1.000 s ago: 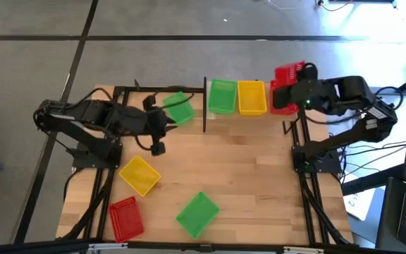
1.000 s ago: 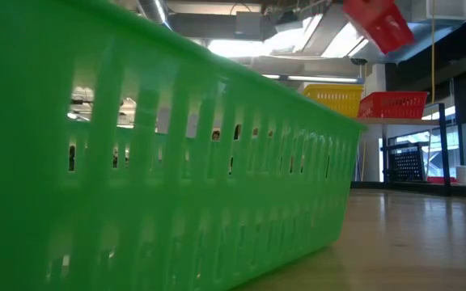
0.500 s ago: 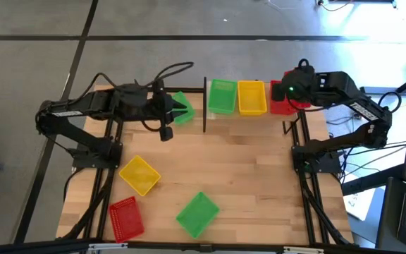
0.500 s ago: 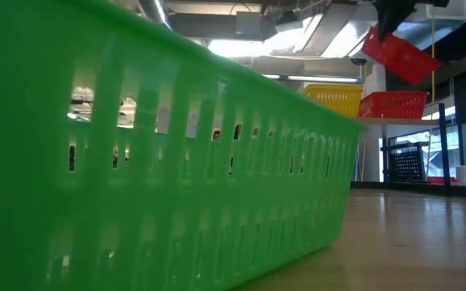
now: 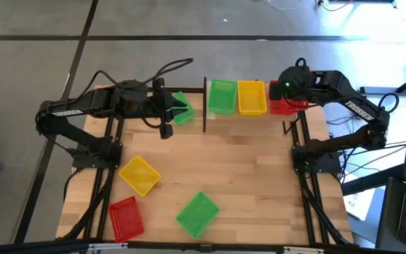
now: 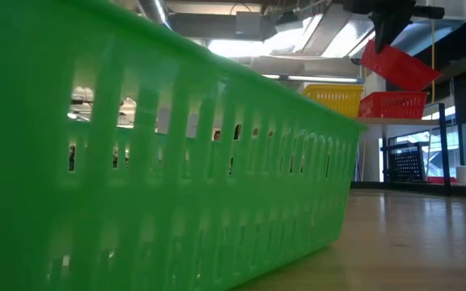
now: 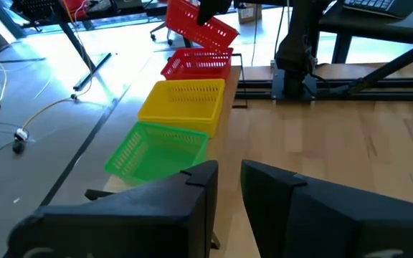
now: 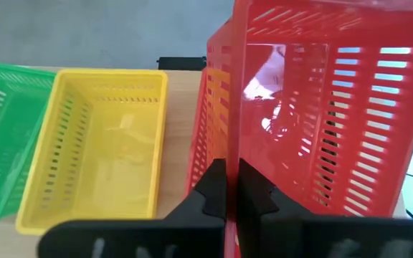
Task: Stack baskets on shelf by color
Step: Stack the top red bin on the red bin on the shelf
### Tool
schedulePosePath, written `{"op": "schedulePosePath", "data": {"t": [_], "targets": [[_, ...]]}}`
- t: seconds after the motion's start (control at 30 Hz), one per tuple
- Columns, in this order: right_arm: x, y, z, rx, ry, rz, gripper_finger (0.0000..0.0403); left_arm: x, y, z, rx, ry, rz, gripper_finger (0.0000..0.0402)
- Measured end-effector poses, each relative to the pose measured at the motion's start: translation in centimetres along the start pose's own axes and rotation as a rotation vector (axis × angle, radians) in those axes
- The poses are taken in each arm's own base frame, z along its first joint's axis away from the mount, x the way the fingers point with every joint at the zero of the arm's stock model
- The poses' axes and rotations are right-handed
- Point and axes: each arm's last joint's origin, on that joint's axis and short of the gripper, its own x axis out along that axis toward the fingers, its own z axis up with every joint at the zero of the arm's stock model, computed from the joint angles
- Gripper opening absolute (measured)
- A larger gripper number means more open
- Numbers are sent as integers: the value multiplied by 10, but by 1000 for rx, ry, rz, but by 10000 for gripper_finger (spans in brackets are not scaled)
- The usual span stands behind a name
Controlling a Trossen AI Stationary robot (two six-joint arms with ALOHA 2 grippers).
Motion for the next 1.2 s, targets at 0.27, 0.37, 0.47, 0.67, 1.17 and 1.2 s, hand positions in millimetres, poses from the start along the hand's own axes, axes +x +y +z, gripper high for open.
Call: {"op": "schedulePosePath", "data": {"t": [0.27,0.37,0.47,0.67,1.17,1.2], "targets": [[3,3,0,-5,28,5,0,0,0,0,0,1,0,55],[6,5,0,-2,57,7,1,0,0,0,0,1,0,55],[8,5,2,8,63,-1,11,0,0,0,1,1,0,55],[11,5,4,28,71,-2,48,0,0,0,1,2,0,55],[4,9,12,-43,-39,36,73,0,0,0,1,4,-1,55],[2,13,13,-60,-50,71,68,0,0,0,1,4,-1,55]]}}
